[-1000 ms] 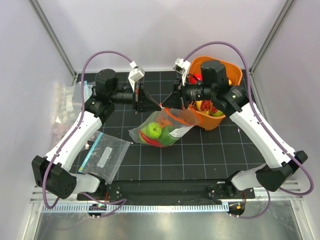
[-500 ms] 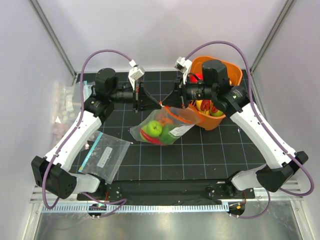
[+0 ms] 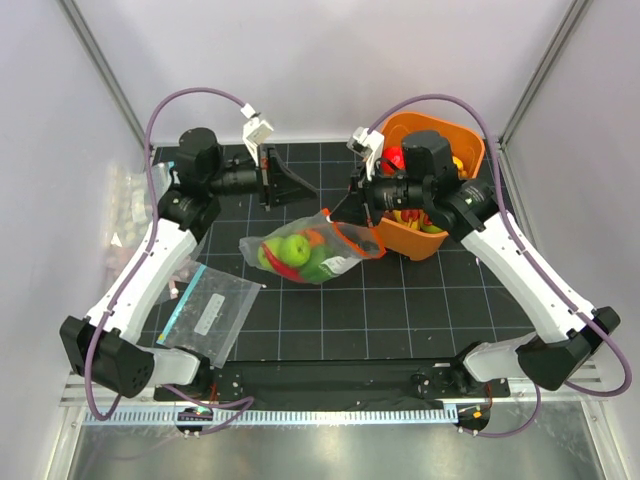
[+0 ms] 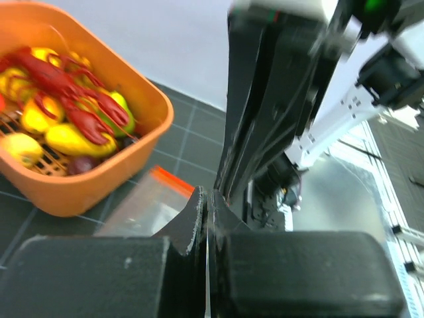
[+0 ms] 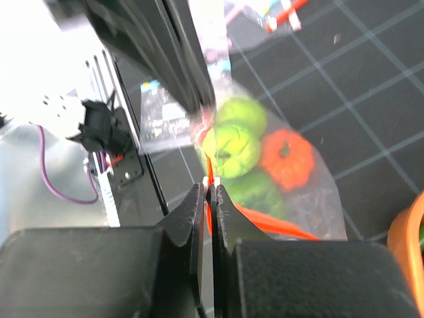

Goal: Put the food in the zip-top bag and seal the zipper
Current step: Zip the zipper food storage bag at the center of the board.

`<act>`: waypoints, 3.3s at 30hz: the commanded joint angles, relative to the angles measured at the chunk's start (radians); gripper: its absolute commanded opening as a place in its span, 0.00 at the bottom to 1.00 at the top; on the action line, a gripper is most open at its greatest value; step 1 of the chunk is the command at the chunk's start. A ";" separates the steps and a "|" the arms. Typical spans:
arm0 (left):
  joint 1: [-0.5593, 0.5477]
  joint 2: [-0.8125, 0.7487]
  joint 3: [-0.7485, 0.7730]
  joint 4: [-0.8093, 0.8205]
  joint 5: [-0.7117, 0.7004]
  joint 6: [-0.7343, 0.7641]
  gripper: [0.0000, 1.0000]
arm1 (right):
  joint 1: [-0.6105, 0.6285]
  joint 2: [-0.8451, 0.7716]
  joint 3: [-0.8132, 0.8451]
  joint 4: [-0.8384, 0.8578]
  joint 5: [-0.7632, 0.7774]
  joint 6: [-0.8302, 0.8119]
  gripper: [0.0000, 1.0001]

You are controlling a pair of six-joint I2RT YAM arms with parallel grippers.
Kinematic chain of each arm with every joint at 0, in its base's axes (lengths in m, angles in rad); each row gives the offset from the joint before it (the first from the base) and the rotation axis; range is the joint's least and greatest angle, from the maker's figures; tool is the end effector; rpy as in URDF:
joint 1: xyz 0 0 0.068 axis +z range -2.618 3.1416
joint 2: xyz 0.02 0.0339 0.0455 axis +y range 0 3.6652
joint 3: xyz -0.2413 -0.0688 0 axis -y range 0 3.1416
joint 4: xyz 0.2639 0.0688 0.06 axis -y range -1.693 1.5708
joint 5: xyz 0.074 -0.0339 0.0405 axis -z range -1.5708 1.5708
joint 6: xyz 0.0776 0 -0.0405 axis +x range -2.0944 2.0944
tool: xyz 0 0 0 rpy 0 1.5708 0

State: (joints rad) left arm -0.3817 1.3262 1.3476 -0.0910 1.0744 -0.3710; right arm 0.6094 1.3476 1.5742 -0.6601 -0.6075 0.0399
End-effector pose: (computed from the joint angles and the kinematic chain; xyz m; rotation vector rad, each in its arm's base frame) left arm 0.2853 -0.1880 0.4055 0.8884 1.5792 -1.4203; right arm 0.2495 0.2282 0.4087 -0.9595 1.8321 1.0158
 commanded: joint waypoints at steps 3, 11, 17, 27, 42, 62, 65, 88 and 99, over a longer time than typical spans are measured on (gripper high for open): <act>0.024 -0.029 0.054 0.128 0.002 -0.069 0.00 | 0.006 -0.031 0.000 -0.023 0.029 -0.026 0.01; 0.017 -0.051 -0.008 0.143 0.039 -0.082 0.23 | 0.006 -0.008 0.037 0.001 0.025 0.000 0.01; 0.012 -0.064 -0.059 0.142 0.081 -0.060 0.52 | 0.006 -0.008 0.040 0.004 -0.008 0.006 0.01; 0.003 -0.071 -0.113 0.137 0.131 -0.003 0.59 | 0.006 0.010 0.081 0.011 -0.040 0.028 0.01; -0.048 -0.027 -0.114 0.094 0.053 0.084 0.56 | 0.004 0.028 0.124 0.011 -0.063 0.049 0.01; -0.052 -0.012 -0.105 -0.015 0.067 0.150 0.20 | 0.006 0.042 0.145 0.016 -0.072 0.064 0.01; -0.052 -0.002 -0.088 -0.023 0.073 0.146 0.00 | 0.006 0.041 0.142 0.014 -0.074 0.063 0.01; -0.054 0.007 -0.015 -0.021 0.119 0.112 0.00 | 0.032 0.035 0.089 -0.021 0.003 0.012 0.15; -0.036 -0.048 -0.018 -0.016 0.018 0.152 0.00 | 0.032 0.019 0.081 -0.029 0.014 0.025 0.01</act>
State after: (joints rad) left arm -0.4301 1.3346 1.2915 -0.1345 1.1362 -0.2443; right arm 0.6369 1.3968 1.6566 -0.6903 -0.6060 0.0597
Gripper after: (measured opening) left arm 0.009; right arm 0.148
